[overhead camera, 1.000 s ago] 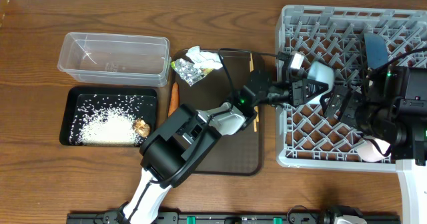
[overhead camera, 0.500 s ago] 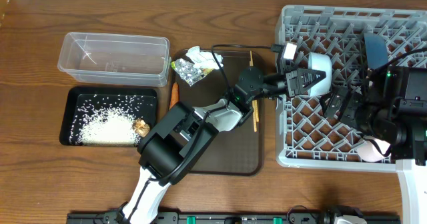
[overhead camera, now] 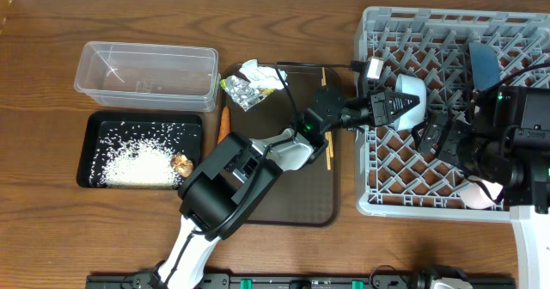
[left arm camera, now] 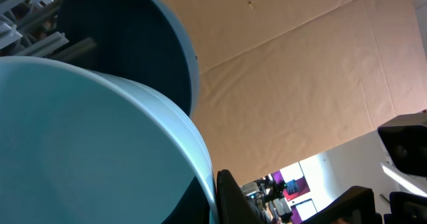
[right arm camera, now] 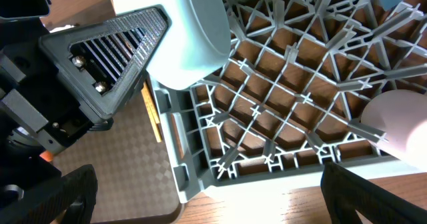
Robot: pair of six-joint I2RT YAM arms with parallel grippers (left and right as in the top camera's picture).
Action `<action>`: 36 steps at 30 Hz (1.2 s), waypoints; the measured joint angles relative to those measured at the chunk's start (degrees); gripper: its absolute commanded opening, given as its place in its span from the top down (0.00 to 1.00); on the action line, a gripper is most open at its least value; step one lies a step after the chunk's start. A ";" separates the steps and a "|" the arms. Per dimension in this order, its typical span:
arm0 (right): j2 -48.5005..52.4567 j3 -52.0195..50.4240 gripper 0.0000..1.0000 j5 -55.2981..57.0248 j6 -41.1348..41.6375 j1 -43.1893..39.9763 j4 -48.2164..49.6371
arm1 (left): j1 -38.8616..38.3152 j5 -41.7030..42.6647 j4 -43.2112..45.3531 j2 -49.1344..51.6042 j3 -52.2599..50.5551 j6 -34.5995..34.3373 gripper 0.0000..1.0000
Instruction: Sort waste into correct bins and load items into the dishwasher rack
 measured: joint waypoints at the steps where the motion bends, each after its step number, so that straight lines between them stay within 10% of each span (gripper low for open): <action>1: 0.00 0.00 0.01 0.00 0.00 0.00 0.00 | 0.00 0.00 -0.02 0.00 0.00 0.00 0.94; 7: 0.00 0.00 0.01 0.02 0.00 0.00 -0.22 | 0.00 -0.04 -1.88 0.02 0.00 0.11 0.78; 14: 0.00 0.00 0.01 0.02 0.00 0.00 -0.28 | 0.00 -0.24 -2.01 0.02 0.00 -0.35 0.93; 36: 0.00 0.00 0.01 0.00 0.00 0.00 -0.39 | -2.47 -3.48 -1.20 0.11 0.00 -1.81 0.92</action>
